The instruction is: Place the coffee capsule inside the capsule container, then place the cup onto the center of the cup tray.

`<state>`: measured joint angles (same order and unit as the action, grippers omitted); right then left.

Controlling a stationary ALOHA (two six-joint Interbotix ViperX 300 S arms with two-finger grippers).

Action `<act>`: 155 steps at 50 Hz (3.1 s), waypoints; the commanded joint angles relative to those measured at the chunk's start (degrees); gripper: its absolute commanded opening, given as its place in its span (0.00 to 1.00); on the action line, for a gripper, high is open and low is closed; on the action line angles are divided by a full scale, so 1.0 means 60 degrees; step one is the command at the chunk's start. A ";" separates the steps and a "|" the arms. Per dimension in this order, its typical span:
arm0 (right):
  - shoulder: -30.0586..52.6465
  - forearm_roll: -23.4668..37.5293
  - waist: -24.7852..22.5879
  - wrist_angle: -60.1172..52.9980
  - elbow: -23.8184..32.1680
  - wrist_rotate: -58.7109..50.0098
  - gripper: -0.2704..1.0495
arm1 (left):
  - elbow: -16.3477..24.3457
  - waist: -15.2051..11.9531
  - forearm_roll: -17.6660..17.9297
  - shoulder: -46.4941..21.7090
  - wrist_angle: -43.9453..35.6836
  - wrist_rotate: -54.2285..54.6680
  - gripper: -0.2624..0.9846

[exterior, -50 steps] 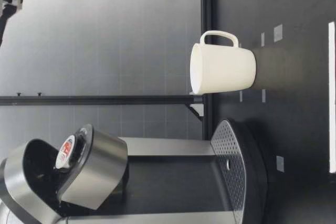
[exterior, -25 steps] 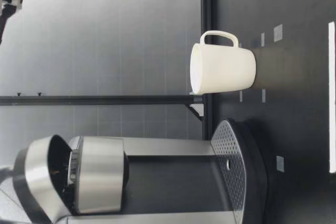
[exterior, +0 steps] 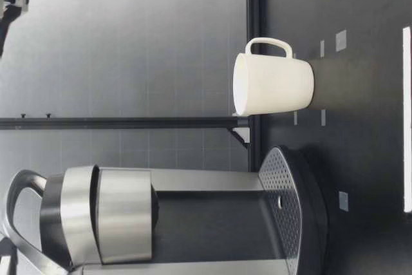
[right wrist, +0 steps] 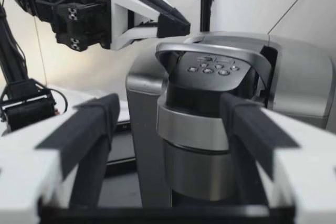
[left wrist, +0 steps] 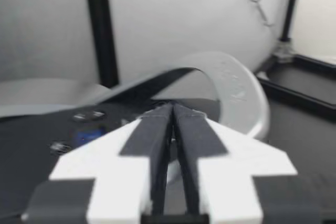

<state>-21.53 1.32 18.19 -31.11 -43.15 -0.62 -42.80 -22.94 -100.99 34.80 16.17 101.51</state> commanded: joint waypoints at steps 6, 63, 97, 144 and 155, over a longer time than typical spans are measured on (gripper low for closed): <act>-0.0234 0.0000 -0.0059 -0.0132 0.0073 -0.0015 0.73 | 0.0249 -0.0015 -0.0015 -0.0088 -0.0630 0.0322 0.35; -0.0176 0.0015 -0.0161 0.2021 0.0410 0.0762 0.73 | 0.1377 0.0923 0.0088 -0.1099 0.1597 -0.1685 0.35; 0.1436 -0.0278 0.1099 1.2656 0.3999 0.4131 0.69 | 0.2725 0.2021 0.9536 -0.0396 0.5669 -1.0693 0.35; 0.3047 -0.4907 0.3457 1.1074 0.2563 0.9258 0.69 | 0.2227 0.2563 1.2349 0.0703 0.4409 -1.2656 0.35; 0.3223 -0.5479 0.3457 1.0430 0.2080 0.9653 0.69 | 0.2168 0.2563 1.2305 0.0806 0.4233 -1.2656 0.35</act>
<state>-1.93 -30.32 38.58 32.08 -31.11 57.04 -30.50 -7.65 -26.81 39.20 42.28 25.58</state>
